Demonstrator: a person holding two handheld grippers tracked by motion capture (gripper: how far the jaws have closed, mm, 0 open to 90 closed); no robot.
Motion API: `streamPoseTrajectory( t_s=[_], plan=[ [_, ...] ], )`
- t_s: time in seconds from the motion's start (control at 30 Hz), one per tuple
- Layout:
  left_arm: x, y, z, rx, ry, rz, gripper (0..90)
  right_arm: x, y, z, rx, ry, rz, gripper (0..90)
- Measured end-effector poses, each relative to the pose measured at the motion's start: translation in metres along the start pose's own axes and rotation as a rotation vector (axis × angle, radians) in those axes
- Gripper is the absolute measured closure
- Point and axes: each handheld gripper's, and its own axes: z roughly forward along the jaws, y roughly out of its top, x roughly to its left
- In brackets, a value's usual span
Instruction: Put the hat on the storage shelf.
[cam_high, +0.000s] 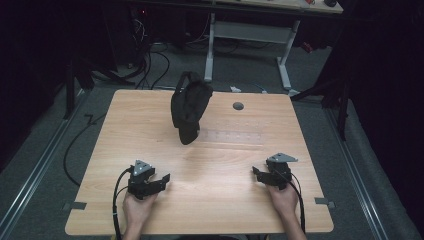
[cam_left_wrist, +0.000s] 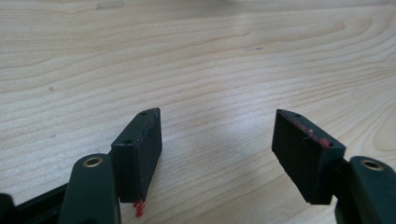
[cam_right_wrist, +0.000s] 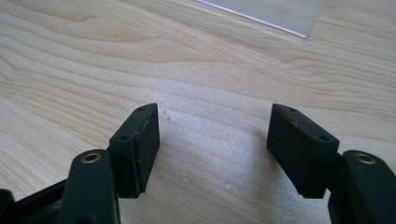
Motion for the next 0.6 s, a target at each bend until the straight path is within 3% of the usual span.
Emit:
streamPoseTrajectory(
  t_s=[0.13,0.6],
  plan=[
    [0.0,-0.001,0.0031,-0.006,0.017,0.017,33.5,0.0001,0.0,0.0,0.0,0.0,0.001,34.7],
    [-0.0062,-0.01,0.0102,0.007,0.062,0.155,28.6,0.0003,0.0001,0.0002,0.0,0.0,0.003,34.7]
  ],
)
